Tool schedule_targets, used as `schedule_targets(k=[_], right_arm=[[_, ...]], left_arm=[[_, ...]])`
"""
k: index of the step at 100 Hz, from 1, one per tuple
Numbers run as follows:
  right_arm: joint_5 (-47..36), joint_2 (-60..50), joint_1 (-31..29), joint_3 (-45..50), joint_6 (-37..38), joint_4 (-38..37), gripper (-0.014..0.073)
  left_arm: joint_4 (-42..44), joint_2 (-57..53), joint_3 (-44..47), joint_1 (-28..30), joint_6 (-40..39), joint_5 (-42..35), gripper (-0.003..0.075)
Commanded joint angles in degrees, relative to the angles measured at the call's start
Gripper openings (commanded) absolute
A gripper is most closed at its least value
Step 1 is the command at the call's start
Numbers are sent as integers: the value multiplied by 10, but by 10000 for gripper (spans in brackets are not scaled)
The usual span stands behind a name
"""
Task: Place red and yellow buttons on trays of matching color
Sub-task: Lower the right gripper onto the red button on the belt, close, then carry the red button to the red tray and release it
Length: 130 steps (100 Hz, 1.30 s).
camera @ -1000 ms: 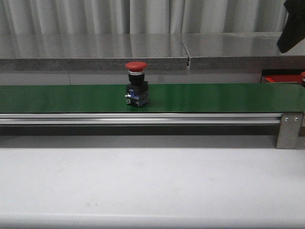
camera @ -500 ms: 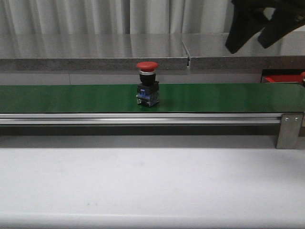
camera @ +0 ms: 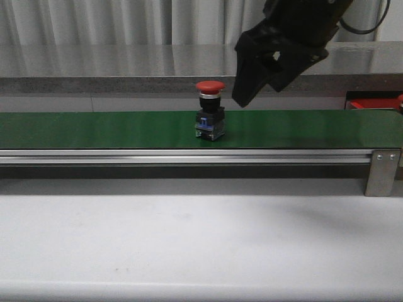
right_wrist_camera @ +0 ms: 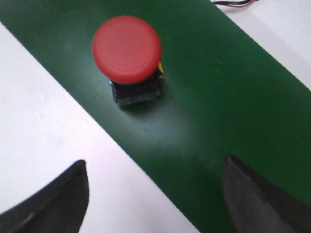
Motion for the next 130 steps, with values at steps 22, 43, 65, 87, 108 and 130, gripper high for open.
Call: schedule_targets(k=[22,43,65,87,108,130], right_arm=[[-35,19,24,-70,-21,11,563],[-44,59,24,-112,-20,27,562],[-47,70,24,-120,-18,27,334],[-52,66,23,-120,-18,27,75],[-54,23,3,-120,3,27,71],[-47,-18,-79,-118,30,27,71]], left_arm=[[-13,1,-14,-4,-3,-41,-20],[-13,1,-14,-4,-3,-41,-20],[-13,1,-14,-4,-3,-41,-20],[-13,1,-14,-4,-3,-41,-20],[-13,1,-14,-4,-3,-41,-20],[-13,1,-14,-4,-3,-41,-20]])
